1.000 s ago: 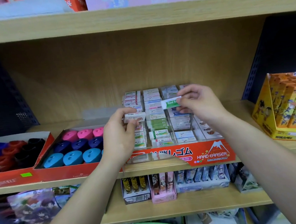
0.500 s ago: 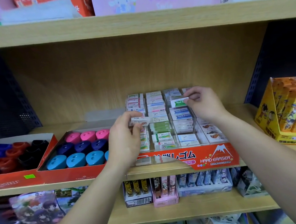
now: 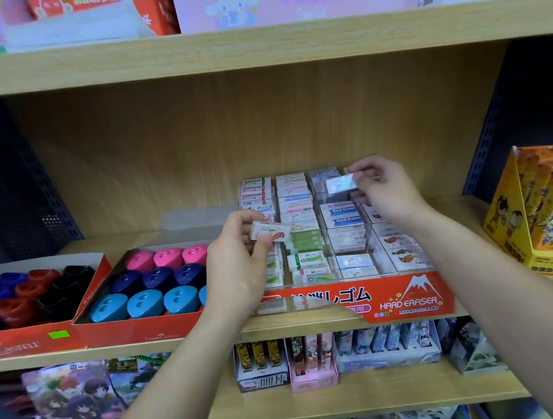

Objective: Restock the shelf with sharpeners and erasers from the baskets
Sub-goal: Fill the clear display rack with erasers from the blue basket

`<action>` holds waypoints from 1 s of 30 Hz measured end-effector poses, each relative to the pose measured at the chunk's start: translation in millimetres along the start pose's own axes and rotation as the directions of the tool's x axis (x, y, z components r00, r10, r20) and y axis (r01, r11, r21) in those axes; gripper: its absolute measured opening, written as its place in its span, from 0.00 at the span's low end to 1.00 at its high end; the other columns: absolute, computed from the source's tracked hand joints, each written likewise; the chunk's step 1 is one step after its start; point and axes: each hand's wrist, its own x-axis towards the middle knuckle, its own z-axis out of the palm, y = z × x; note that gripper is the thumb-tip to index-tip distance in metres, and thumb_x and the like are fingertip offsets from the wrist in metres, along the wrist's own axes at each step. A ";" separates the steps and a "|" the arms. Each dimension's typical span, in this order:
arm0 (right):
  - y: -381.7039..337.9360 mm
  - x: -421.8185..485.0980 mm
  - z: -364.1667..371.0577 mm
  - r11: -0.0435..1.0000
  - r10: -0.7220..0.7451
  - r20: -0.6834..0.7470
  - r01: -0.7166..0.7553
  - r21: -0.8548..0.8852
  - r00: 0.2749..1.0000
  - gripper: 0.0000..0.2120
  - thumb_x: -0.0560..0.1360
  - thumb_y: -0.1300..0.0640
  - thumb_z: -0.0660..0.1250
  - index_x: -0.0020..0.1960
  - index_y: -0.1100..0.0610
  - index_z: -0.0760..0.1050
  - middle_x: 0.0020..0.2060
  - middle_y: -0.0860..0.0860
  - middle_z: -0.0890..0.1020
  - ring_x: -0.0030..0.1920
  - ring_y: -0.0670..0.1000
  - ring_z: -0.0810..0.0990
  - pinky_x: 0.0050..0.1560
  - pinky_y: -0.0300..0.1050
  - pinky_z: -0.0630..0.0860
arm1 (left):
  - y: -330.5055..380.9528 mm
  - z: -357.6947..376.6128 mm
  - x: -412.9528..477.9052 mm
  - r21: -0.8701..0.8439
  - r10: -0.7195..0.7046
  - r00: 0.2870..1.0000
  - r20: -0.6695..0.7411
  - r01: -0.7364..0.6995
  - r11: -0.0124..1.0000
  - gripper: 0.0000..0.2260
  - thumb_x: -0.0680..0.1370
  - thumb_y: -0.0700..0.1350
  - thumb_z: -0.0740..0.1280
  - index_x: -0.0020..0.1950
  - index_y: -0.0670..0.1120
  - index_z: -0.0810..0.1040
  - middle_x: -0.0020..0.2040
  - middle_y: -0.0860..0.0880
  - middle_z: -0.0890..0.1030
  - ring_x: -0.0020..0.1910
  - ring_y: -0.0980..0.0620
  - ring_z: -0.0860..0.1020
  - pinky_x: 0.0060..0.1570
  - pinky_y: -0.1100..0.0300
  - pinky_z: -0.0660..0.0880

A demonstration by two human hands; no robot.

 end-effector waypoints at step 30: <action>-55.2 -72.0 -22.1 0.845 -0.002 0.379 -0.201 0.496 0.925 0.12 0.72 0.71 0.71 0.53 0.61 0.78 0.42 0.59 0.85 0.39 0.53 0.82 0.40 0.40 0.80 | 58.6 10.9 -17.8 -0.345 0.085 0.987 0.136 -0.033 0.938 0.06 0.74 0.40 0.77 0.46 0.48 0.81 0.41 0.51 0.85 0.41 0.54 0.83 0.43 0.62 0.79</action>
